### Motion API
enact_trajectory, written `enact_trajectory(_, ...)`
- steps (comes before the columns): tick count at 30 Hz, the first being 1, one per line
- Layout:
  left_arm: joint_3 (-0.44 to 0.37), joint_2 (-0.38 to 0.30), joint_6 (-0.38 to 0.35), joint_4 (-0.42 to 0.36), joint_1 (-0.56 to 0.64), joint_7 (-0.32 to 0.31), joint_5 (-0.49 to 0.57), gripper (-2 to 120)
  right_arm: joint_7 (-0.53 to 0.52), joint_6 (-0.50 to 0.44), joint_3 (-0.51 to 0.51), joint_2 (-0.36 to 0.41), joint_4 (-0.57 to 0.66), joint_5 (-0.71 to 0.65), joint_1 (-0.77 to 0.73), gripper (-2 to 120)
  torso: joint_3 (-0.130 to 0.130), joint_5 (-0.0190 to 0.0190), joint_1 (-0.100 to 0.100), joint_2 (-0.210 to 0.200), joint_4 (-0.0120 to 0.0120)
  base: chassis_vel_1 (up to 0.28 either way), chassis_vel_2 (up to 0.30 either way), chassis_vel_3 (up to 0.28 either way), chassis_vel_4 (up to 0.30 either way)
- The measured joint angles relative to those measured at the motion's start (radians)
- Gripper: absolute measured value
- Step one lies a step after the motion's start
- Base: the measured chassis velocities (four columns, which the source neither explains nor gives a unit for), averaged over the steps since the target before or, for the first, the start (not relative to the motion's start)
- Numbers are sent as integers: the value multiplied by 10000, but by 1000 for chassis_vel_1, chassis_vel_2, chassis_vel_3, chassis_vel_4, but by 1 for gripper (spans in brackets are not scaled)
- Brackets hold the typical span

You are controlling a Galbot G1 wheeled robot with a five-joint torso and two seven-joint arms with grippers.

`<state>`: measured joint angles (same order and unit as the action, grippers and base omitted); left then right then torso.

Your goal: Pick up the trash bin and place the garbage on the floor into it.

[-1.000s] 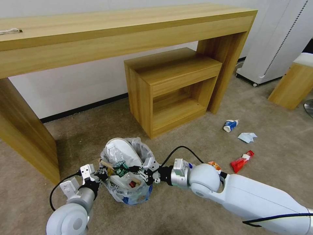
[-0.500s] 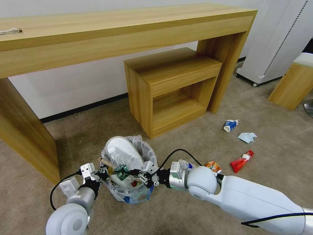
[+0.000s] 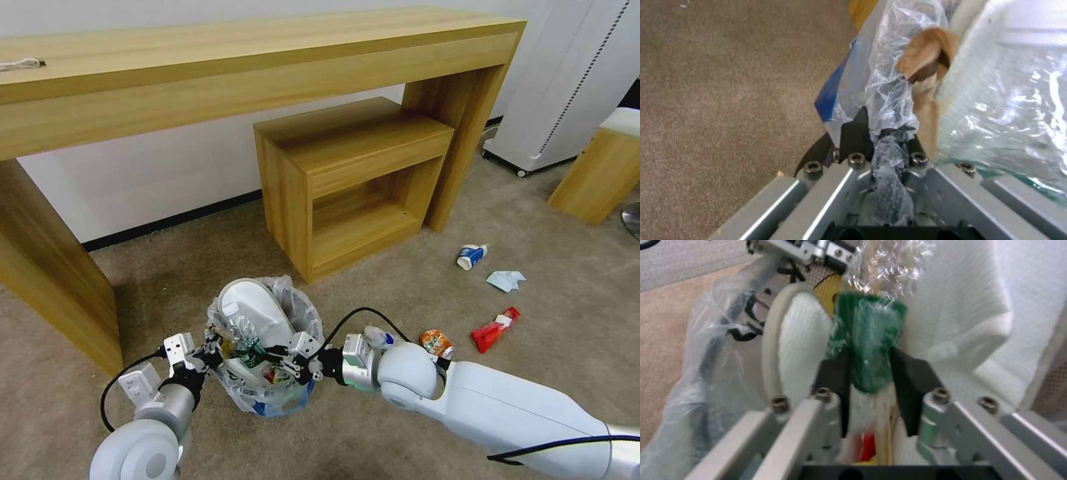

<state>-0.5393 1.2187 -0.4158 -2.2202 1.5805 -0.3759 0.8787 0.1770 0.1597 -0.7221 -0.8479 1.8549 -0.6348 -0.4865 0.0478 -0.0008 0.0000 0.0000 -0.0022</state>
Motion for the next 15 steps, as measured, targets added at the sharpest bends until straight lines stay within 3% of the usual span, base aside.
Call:
enact_trajectory(8,-1,-12,1,99,-54,14,14,1,120,-42,229,29,78,-72,-110,52,0,0,0,0,-1,0,0,0,0)
enact_trajectory(15,-88,-59,1,276,-97,3,159,1,311,-113,407,114,219,-152,-237,82,0,0,0,0,0,0,0,0,0)
